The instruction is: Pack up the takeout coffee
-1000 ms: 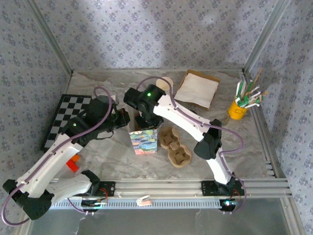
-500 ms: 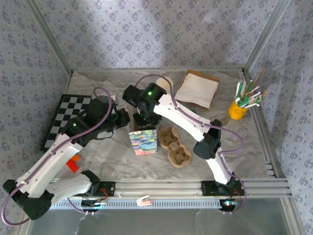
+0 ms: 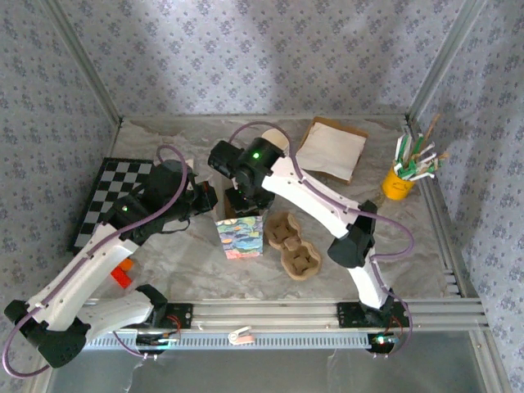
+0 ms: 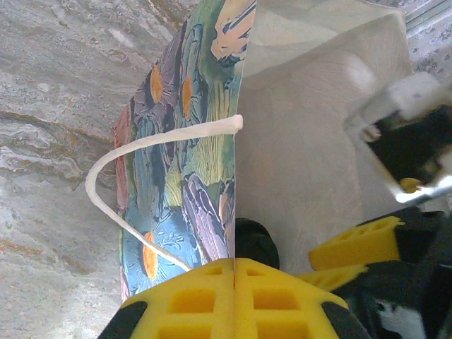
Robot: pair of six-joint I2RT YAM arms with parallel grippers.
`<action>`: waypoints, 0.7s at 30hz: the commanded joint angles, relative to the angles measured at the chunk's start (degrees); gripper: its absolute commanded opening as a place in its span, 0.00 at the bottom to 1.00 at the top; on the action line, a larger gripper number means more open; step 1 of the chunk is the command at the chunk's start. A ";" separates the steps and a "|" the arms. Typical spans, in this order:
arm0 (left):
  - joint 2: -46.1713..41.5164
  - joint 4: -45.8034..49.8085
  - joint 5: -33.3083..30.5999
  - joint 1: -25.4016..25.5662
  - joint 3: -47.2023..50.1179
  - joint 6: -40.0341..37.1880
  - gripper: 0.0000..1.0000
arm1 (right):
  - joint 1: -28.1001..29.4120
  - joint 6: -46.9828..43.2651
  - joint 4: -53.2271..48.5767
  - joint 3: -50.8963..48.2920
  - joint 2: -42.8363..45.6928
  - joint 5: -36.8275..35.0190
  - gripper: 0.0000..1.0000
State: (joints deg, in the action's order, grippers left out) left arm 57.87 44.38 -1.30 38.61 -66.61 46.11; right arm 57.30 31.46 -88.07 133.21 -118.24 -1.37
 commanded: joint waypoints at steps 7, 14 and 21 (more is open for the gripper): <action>-0.08 0.65 -0.41 -0.34 -0.34 0.06 0.00 | 0.36 -0.44 -0.87 -2.10 4.94 -1.98 0.38; 0.25 0.62 -0.68 -0.36 -0.27 -0.07 0.00 | 0.53 -0.26 -0.36 -2.30 7.16 -2.24 0.41; 1.06 0.88 -0.75 -0.41 -0.49 -0.38 0.03 | 0.62 -0.17 -0.70 -1.83 9.26 -2.54 0.43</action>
State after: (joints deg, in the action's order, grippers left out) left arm 58.37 43.77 -1.32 38.61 -66.61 46.11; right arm 57.54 31.46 -87.42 131.26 -111.68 -2.42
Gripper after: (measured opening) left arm 0.047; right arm 0.427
